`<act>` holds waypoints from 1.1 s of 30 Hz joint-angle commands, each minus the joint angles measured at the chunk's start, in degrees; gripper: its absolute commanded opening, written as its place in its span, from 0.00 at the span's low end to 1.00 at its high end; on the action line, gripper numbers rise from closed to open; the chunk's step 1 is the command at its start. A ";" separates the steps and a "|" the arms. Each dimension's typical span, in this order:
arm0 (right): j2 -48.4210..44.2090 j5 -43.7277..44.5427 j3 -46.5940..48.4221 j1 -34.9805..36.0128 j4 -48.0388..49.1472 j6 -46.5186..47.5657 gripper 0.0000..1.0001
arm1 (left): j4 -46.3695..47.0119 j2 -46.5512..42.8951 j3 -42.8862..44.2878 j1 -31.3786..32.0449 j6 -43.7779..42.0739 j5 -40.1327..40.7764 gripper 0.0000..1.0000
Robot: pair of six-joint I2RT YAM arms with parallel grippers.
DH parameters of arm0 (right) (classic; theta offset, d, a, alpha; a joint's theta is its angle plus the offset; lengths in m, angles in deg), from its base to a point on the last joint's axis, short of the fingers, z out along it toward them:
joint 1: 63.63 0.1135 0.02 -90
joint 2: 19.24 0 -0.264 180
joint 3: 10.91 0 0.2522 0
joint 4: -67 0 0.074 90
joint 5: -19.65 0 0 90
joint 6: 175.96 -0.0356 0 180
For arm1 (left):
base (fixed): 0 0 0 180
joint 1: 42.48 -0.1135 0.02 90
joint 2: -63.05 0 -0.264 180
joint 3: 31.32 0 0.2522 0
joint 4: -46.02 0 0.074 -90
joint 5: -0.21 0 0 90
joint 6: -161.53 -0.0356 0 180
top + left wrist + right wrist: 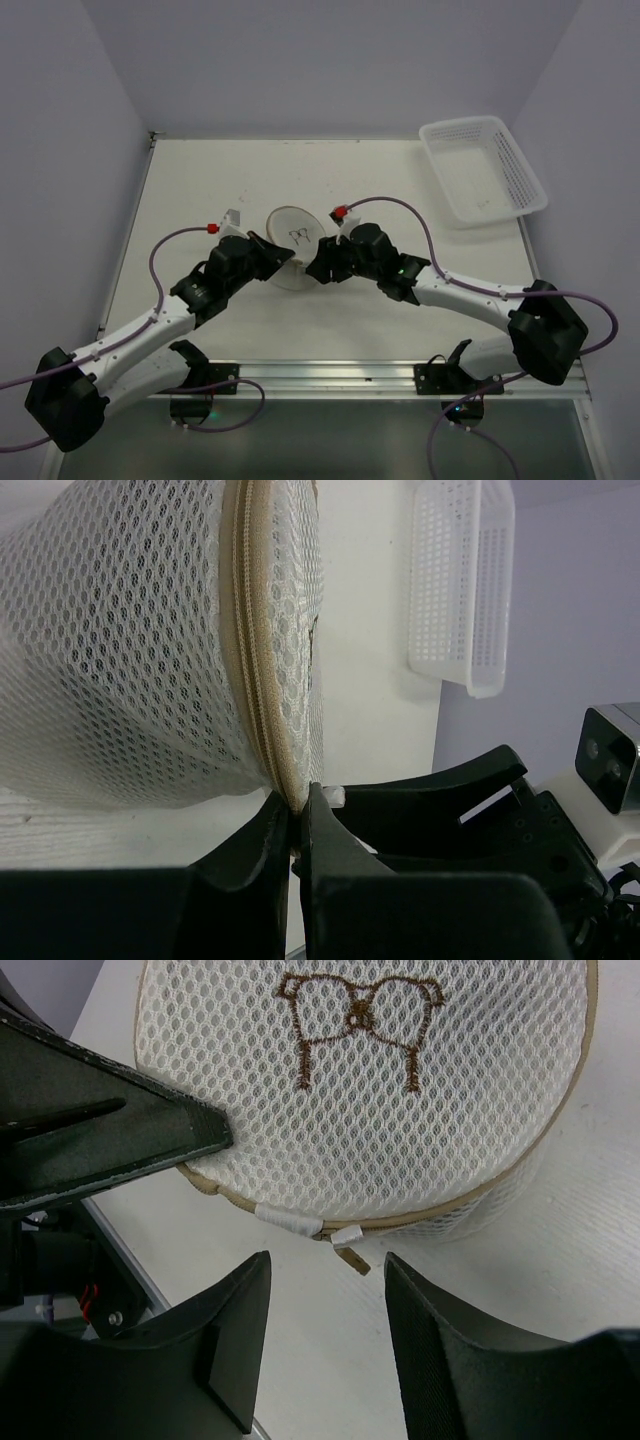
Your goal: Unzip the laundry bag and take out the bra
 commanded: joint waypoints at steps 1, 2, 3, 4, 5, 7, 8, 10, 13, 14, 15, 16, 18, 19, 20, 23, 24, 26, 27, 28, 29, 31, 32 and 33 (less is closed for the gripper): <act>0.33 -0.83 -0.24 0.01 4.63 1.84 0.51 | 0.26 -1.44 2.17 -0.36 0.11 -0.72 0.01; 0.60 -1.52 -0.24 0.01 5.16 2.11 0.50 | 0.17 -1.53 2.09 -0.45 0.11 -0.81 0.01; 0.69 -1.79 -0.15 0.10 5.16 2.29 0.50 | 0.17 -1.70 2.00 -0.45 0.20 -0.98 0.01; 0.95 -2.14 -0.06 0.01 5.25 2.46 0.48 | 0.26 -1.70 1.82 -0.45 0.28 -1.16 0.01; 1.47 -2.41 0.20 0.10 5.25 2.64 0.48 | 0.17 -1.79 1.82 -0.36 0.37 -1.25 0.01; 1.83 -3.72 0.29 0.10 5.34 2.64 0.46 | 0.26 -1.97 1.56 -0.45 0.55 -1.25 0.01; 2.27 -3.90 0.38 0.01 5.25 2.64 0.46 | 0.35 -2.06 1.47 -0.36 0.46 -1.25 0.01; 2.53 -3.90 0.20 0.01 5.25 2.38 0.44 | 0.53 -2.32 1.47 -0.45 0.37 -1.25 0.01; 2.62 -3.64 -0.32 0.10 5.51 2.11 0.40 | 0.44 -2.41 1.56 -0.45 0.20 -1.34 0.01; 2.53 -3.55 -0.41 0.01 5.43 2.02 0.36 | 0.35 -2.41 1.56 -0.36 0.20 -1.34 0.00; 2.45 -3.38 -0.50 0.10 5.34 2.02 0.34 | 0.09 -2.49 1.38 -0.45 0.20 -1.34 0.00; 2.36 -2.94 -0.59 0.01 5.17 2.02 0.32 | 0.09 -2.58 1.38 -0.45 0.11 -1.34 0.00; 2.01 -2.32 -0.85 0.01 4.73 2.37 0.21 | 0.09 -2.85 1.29 -0.36 0.11 -1.34 0.00; 1.66 -1.97 -0.94 0.10 4.64 2.46 0.17 | -0.09 -2.93 1.21 -0.45 -0.07 -1.34 0.00; 1.39 -1.36 -1.11 0.01 4.37 2.90 0.14 | -0.26 -3.11 1.21 -0.45 -0.07 -1.25 0.00; 0.78 0.04 -1.29 0.01 2.80 3.86 0.01 | -0.88 -3.28 0.94 -0.45 -0.33 -1.16 0.00; 0.60 0.57 -1.29 -0.08 2.01 4.22 0.00 | -1.40 -3.55 0.85 -0.45 -0.50 -0.90 0.00; -0.36 2.67 -2.16 -0.51 0.43 5.01 0.00 | -2.11 -4.16 0.59 -0.45 -0.59 -0.55 0.00; -1.06 3.04 -2.87 -1.04 0.24 5.19 0.00 | -3.33 -4.34 0.50 -0.45 -0.77 -0.29 0.00; -2.81 3.13 -3.66 -2.52 0.07 5.27 0.00 | -4.04 -4.60 0.59 -0.45 -1.38 0.24 0.00; -3.78 3.04 -5.32 -3.49 -0.20 5.36 0.00 | -4.83 -5.13 0.68 -0.45 -1.73 0.59 0.00; -5.72 2.34 -6.65 -6.73 -0.90 5.71 0.00 | -7.20 -5.74 0.68 -0.80 -3.13 1.29 0.00; -7.47 2.16 -7.78 -7.71 -1.68 6.50 0.00 | -7.73 -6.27 0.76 -0.89 -3.75 1.30 0.00; -8.18 1.90 -8.23 -8.85 -2.13 6.94 0.00 | -8.69 -6.45 0.77 -1.15 -4.45 1.21 0.00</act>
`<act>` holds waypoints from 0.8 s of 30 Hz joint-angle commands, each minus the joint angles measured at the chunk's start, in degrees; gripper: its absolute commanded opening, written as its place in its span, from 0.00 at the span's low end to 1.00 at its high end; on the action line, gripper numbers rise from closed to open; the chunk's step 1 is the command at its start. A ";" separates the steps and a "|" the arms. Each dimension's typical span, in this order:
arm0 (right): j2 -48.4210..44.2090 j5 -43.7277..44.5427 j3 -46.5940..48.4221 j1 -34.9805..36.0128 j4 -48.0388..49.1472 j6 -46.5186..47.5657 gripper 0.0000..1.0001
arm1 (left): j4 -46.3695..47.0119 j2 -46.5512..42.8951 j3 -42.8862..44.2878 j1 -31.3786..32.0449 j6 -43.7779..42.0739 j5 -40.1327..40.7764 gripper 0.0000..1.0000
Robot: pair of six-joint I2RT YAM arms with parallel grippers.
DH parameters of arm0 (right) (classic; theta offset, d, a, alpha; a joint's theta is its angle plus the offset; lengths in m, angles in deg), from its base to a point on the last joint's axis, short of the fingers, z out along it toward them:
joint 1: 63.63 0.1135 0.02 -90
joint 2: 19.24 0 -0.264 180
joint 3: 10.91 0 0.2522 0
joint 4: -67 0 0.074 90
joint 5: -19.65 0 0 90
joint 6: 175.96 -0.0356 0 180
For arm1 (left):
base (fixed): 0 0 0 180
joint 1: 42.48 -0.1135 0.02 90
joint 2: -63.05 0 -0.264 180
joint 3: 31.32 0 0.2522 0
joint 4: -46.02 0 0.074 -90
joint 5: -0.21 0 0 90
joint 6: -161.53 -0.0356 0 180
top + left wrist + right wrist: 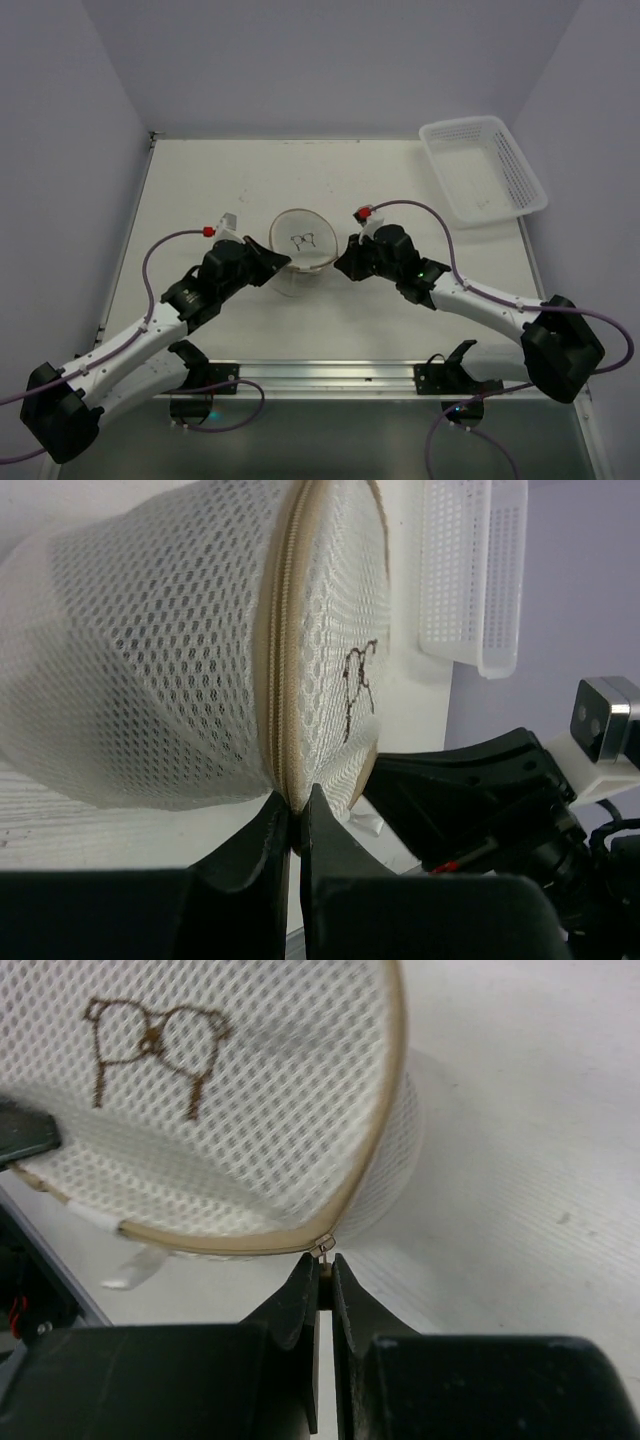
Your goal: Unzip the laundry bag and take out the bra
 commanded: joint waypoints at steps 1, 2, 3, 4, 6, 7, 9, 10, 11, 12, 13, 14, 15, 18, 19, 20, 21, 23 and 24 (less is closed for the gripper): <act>-4.27 2.27 -2.48 -4.64 -3.07 3.12 0.00 | -3.19 -2.03 0.87 -1.48 -5.07 1.78 0.00; -4.89 2.09 -3.18 -6.65 -3.94 4.08 0.00 | -3.54 -2.04 1.05 -1.57 -6.04 1.34 0.00; -5.85 2.00 -3.37 -7.72 -4.47 4.44 0.00 | -4.16 -1.78 1.23 -1.83 -7.18 0.82 0.00; -6.21 1.39 -3.54 -9.56 -4.83 4.61 0.00 | -4.51 -1.34 1.66 -2.18 -9.37 -0.32 0.00; -7.00 0.51 -3.72 -10.71 -5.97 5.49 0.00 | -4.95 0.42 2.28 -2.80 -12.88 -2.95 0.00; -7.18 0.16 -3.46 -10.89 -6.41 5.93 0.00 | -4.95 1.47 2.98 -3.67 -14.21 -4.01 0.00; -7.44 -2.03 -2.49 -10.72 -8.17 6.29 0.00 | -4.26 5.16 3.86 -4.81 -17.02 -5.77 0.00; -7.62 -3.43 -2.31 -10.46 -8.35 5.94 0.00 | -3.99 6.74 5.34 -6.04 -19.21 -8.48 0.00; -7.79 -5.36 -2.05 -10.19 -8.43 4.63 0.00 | -3.29 10.32 6.23 -6.66 -20.10 -9.46 0.00; -7.97 -5.99 -2.05 -9.58 -8.17 3.75 0.00 | -1.54 12.27 8.59 -7.36 -22.11 -11.82 0.00; -8.32 -6.26 -1.96 -8.10 -7.91 3.04 0.00 | -0.92 14.64 10.35 -8.59 -23.00 -12.72 0.00; -8.50 -6.17 -1.61 -7.21 -7.65 1.21 0.00 | -0.56 17.01 12.19 -8.95 -23.80 -13.25 0.00; -8.41 -5.21 -1.44 -6.16 -7.56 0.06 0.00 | -0.91 22.00 14.56 -9.47 -24.67 -13.95 0.00; -7.71 -2.58 -0.56 -2.99 -7.03 -5.48 0.00 | -0.91 30.90 26.06 -10.44 -25.56 -15.62 0.09; -7.36 -2.22 -0.29 -1.94 -5.46 -6.80 0.00 | -0.74 32.58 28.01 -10.53 -25.47 -15.97 0.13; -6.40 -1.95 0.14 -1.58 -4.40 -9.59 0.00 | -0.65 34.85 29.43 -10.62 -25.13 -16.59 0.18; -5.78 -1.52 0.58 -1.40 -4.13 -11.01 0.00 | -0.56 35.49 30.83 -10.62 -24.69 -17.20 0.35; -3.68 -0.63 2.07 -1.05 -3.52 -13.74 0.00 | -0.21 35.15 32.16 -10.62 -22.93 -18.61 0.65; -2.97 -0.29 2.69 -1.05 -3.51 -14.01 0.00 | 0.05 34.45 30.86 -10.62 -21.53 -18.87 0.76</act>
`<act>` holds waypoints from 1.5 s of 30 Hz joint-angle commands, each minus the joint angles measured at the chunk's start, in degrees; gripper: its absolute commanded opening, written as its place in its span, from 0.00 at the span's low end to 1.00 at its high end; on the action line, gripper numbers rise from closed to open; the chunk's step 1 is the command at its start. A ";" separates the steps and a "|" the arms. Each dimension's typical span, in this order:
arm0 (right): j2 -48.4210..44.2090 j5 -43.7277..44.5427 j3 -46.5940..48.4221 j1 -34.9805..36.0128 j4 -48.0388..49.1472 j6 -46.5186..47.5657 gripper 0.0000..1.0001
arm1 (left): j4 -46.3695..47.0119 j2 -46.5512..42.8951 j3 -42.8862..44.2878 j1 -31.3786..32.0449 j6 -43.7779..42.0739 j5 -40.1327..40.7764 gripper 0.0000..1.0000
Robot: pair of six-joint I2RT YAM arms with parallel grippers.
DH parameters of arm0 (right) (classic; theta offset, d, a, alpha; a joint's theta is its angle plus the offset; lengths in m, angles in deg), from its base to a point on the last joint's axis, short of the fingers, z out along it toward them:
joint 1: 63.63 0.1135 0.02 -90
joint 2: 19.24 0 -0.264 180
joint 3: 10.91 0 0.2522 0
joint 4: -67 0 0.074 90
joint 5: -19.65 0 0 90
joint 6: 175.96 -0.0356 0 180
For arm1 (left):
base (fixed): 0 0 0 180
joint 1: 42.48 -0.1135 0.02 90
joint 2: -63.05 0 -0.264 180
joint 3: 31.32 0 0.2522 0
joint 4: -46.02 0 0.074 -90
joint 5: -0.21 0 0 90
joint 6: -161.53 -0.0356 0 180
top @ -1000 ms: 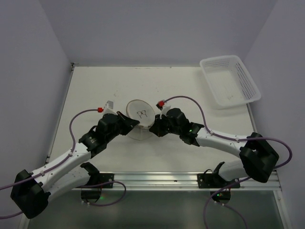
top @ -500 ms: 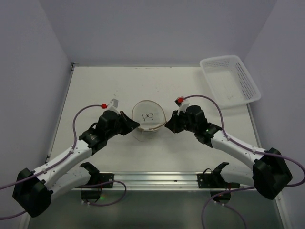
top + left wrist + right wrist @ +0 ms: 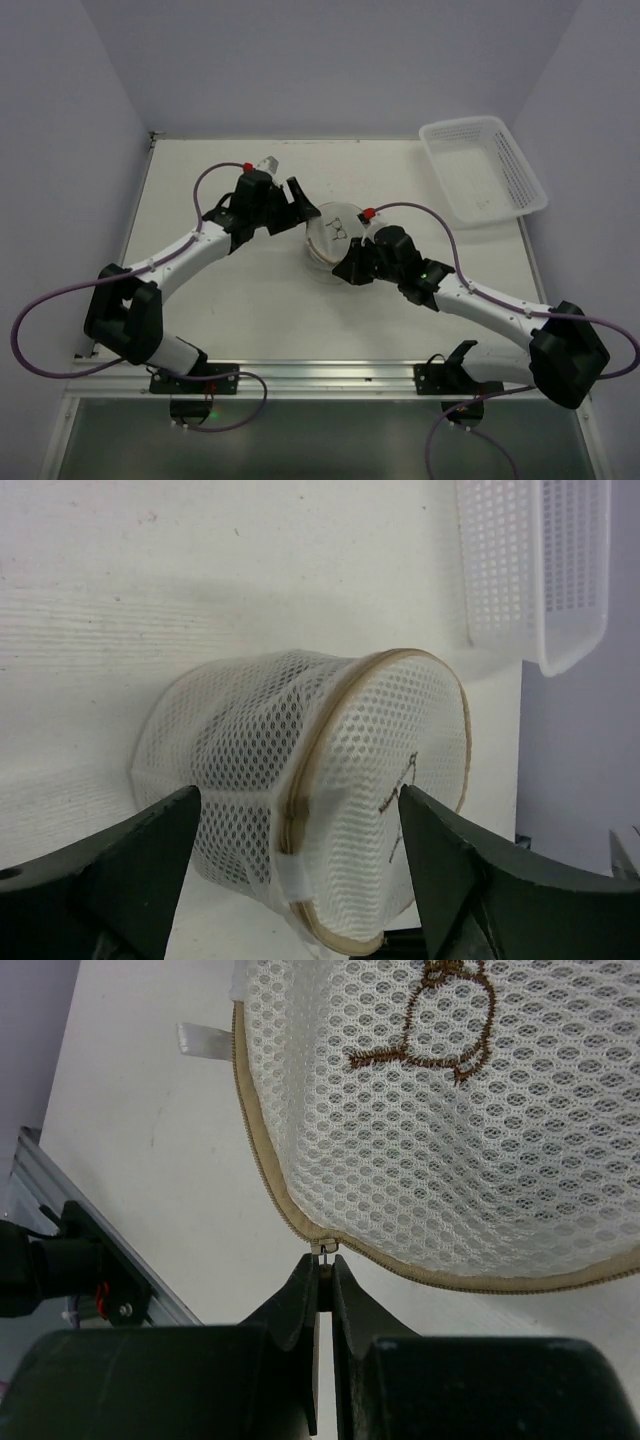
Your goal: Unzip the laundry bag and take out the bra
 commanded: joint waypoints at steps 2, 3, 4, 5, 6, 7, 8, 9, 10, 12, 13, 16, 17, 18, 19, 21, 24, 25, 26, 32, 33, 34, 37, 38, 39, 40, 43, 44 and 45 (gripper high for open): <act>3.62 4.47 4.90 0.57 2.36 -6.76 0.00 | 0.58 -5.82 -0.32 -0.55 2.96 -1.46 0.99; 4.06 4.56 5.26 0.57 2.71 -6.68 0.00 | 0.75 -7.41 -4.08 -0.55 5.58 -0.23 1.00; 4.67 4.21 5.61 0.66 2.98 -6.50 0.00 | 1.10 -9.08 -6.46 -0.46 7.17 -0.31 1.00; 5.20 3.86 6.57 0.66 3.07 -6.41 0.00 | 2.75 -11.88 -8.58 -0.37 8.58 -0.92 1.00; 6.34 3.51 6.93 0.66 3.07 -6.24 0.00 | 3.82 -13.04 -12.60 -0.11 11.12 -2.66 1.00; 6.78 3.16 7.28 0.74 3.07 -6.15 0.00 | 4.87 -14.01 -14.21 0.16 12.28 -3.29 1.00; 7.22 2.63 7.72 0.75 3.33 -5.98 0.00 | 5.75 -15.50 -15.44 0.77 13.24 -3.56 1.00; 7.58 2.54 7.64 0.75 3.42 -5.89 0.00 | 7.24 -15.95 -17.10 2.34 14.30 -2.78 1.00; 8.10 2.45 7.64 0.92 3.60 -5.89 0.00 | 7.60 -16.21 -17.56 3.31 14.74 -1.81 0.99; 8.55 2.19 7.72 0.92 3.77 -5.97 0.00 | 8.56 -15.60 -18.00 5.77 15.97 -0.05 0.93; 8.81 2.01 7.72 0.92 3.86 -6.23 0.00 | 8.83 -15.16 -18.00 6.48 16.41 0.39 0.91; 8.99 1.66 7.90 1.27 4.12 -6.15 0.00 | 11.91 -13.23 -18.53 7.98 18.00 2.85 0.82; 9.16 1.57 7.99 1.27 3.95 -6.15 0.00 | 12.17 -12.44 -18.70 8.15 18.44 3.29 0.77; 9.16 1.57 7.99 1.36 3.86 -6.06 0.00 | 13.57 -12.00 -18.96 8.16 19.14 3.82 0.74; 9.08 1.57 7.99 1.45 3.86 -6.06 0.00 | 14.28 -11.65 -19.14 8.24 19.49 4.17 0.72; 8.72 1.57 7.20 1.45 4.03 -6.15 0.00 | 16.21 -10.77 -19.32 8.51 20.28 5.14 0.64; 7.85 1.66 5.71 1.54 4.48 -6.50 0.00 | 17.71 -9.27 -19.32 8.95 20.72 5.84 0.56; 7.67 1.92 5.35 1.45 4.39 -6.50 0.00 | 17.80 -8.84 -19.23 9.03 20.81 5.76 0.53; 7.32 2.10 4.65 1.54 4.30 -6.50 0.00 | 17.80 -8.13 -19.14 9.04 20.73 5.76 0.46; 3.28 5.60 1.14 1.36 1.76 -3.70 0.00 | 15.53 -9.00 -19.85 9.04 19.76 6.46 0.00; 2.58 6.57 0.78 1.36 1.14 -2.56 0.00 | 14.47 -9.44 -19.50 8.60 18.63 7.42 0.00; 1.18 7.45 0.26 0.75 0.44 -0.81 0.00 | 13.42 -9.88 -19.41 8.07 18.01 7.51 0.00; -2.59 7.20 -2.46 -4.84 -2.19 1.31 0.00 | 9.98 -12.51 -19.93 4.48 15.55 5.85 0.00; -3.83 6.24 -4.21 -7.23 -2.99 1.67 0.00 | 7.28 -13.04 -20.11 3.51 14.76 5.32 0.00; -4.89 4.31 -5.01 -9.95 -3.43 1.85 0.00 | 6.38 -13.57 -20.37 1.32 12.40 4.10 0.00; -6.64 4.21 -5.54 -14.68 -4.13 2.89 0.00 | 5.42 -14.10 -20.29 0.26 11.07 3.39 0.00; -7.54 6.57 -4.67 -19.89 -8.52 5.62 0.00 | 1.02 -13.76 -18.71 -2.74 5.01 1.02 0.00; -7.54 5.45 -3.54 -20.69 -9.58 6.06 0.00 | -0.38 -13.40 -18.09 -3.53 2.12 0.40 0.00; -7.28 4.31 -2.92 -20.87 -9.59 6.59 0.00 | -0.65 -13.05 -17.39 -3.88 0.70 -0.65 0.00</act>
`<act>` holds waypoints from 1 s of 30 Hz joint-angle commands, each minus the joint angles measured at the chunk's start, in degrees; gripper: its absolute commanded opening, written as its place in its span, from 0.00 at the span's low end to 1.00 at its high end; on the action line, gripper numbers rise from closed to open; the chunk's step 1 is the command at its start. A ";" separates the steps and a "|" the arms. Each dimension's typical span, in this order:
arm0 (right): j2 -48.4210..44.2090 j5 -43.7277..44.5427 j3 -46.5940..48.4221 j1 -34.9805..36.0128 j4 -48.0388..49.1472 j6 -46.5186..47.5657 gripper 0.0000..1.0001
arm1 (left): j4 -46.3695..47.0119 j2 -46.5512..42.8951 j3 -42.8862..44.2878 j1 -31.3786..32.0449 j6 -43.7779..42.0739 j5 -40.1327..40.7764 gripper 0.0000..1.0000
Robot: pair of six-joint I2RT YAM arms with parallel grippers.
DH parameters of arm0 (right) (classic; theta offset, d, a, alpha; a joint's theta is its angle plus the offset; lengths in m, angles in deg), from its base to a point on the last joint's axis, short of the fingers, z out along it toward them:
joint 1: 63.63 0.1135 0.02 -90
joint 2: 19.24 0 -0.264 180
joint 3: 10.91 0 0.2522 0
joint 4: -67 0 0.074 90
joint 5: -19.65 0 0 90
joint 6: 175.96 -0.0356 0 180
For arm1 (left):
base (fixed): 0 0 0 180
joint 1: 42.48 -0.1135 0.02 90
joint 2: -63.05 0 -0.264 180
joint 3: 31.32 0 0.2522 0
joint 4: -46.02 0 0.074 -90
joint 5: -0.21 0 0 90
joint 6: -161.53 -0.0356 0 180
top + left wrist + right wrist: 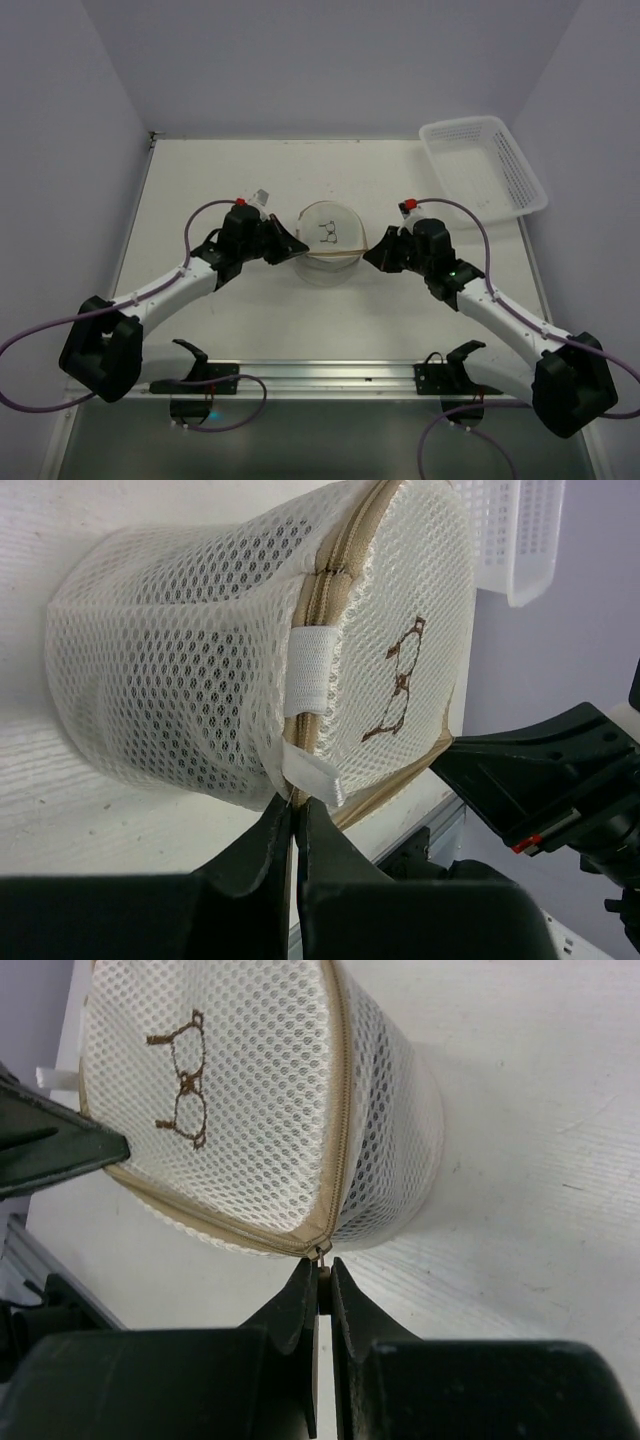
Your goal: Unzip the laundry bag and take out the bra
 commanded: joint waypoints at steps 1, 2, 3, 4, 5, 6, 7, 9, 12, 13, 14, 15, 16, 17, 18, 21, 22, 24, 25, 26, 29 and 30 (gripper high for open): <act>-0.32 4.83 1.89 -5.10 -8.23 5.96 0.00 | -9.84 0.80 2.26 -5.59 -12.81 2.80 0.00; 0.64 2.81 3.29 -5.01 -8.23 5.79 0.00 | -10.53 1.60 4.27 -5.94 -13.87 2.36 0.00; 1.17 0.70 3.74 -5.01 -7.80 5.35 0.00 | -10.80 2.56 5.42 -6.46 -15.88 1.31 0.00; 1.61 -2.80 4.01 -4.57 -7.44 4.22 0.00 | -10.72 4.66 6.74 -6.73 -16.86 0.78 0.00; 2.66 -4.06 4.44 -3.52 -6.22 2.55 0.00 | -10.98 5.99 9.97 -7.26 -18.09 0.07 0.00; 3.19 -5.11 4.62 -2.73 -5.60 2.54 0.00 | -11.15 7.22 11.74 -7.43 -18.62 -0.19 0.00; 3.80 -5.82 4.89 -1.50 -5.07 0.97 0.00 | -11.24 10.19 13.67 -7.70 -18.98 -0.46 0.00; 5.99 -5.92 6.20 3.13 -3.93 -0.36 0.00 | -11.51 13.45 20.15 -8.31 -19.07 -2.38 0.00; 9.25 -5.39 9.19 9.20 -2.44 -2.99 0.00 | -12.21 19.61 28.07 -8.40 -17.94 -5.46 0.09; 11.43 -5.56 10.33 10.10 -1.82 -4.91 0.00 | -12.04 21.28 28.98 -8.40 -17.14 -6.51 0.15; 12.50 -5.56 10.77 10.89 -0.60 -5.98 0.00 | -10.90 21.47 29.25 -8.40 -15.22 -7.22 0.23; 13.55 -5.04 11.21 12.03 0.11 -7.03 0.00 | -10.02 21.29 28.21 -8.40 -14.33 -8.45 0.32; 15.13 -4.60 12.00 12.57 0.12 -8.52 0.00 | -9.14 19.81 26.98 -8.40 -13.45 -8.72 0.58; 15.84 -4.07 12.44 12.92 1.77 -9.15 0.00 | -7.22 18.67 25.40 -8.40 -12.49 -8.98 0.72; 16.46 -3.20 12.88 13.18 1.96 -9.59 0.00 | -6.50 17.44 23.64 -8.40 -10.74 -8.81 0.81; 18.40 -2.31 14.46 13.45 2.49 -10.12 0.00 | -5.62 11.90 16.61 -8.40 -7.66 -7.85 0.99; 18.83 -2.14 15.60 13.45 2.32 -9.68 0.00 | -5.36 9.28 13.20 -8.40 -6.77 -7.67 0.99; 19.89 -2.05 16.57 13.71 1.79 -9.33 0.00 | -3.43 6.98 10.28 -7.44 -4.49 -7.58 0.98; 20.07 -2.05 16.93 13.80 1.79 -9.15 0.00 | -3.07 5.66 9.40 -6.83 -4.13 -7.41 0.95; 20.16 -2.05 17.02 13.89 2.05 -9.15 0.00 | -2.98 5.30 8.43 -5.17 -3.69 -6.97 0.93; 20.16 -2.05 17.11 13.89 2.14 -9.24 0.00 | -2.37 5.29 7.11 -0.87 -1.85 -4.42 0.82; 20.07 -2.13 17.11 13.98 2.23 -9.33 0.00 | -1.93 5.56 6.93 0.29 -1.41 -3.11 0.80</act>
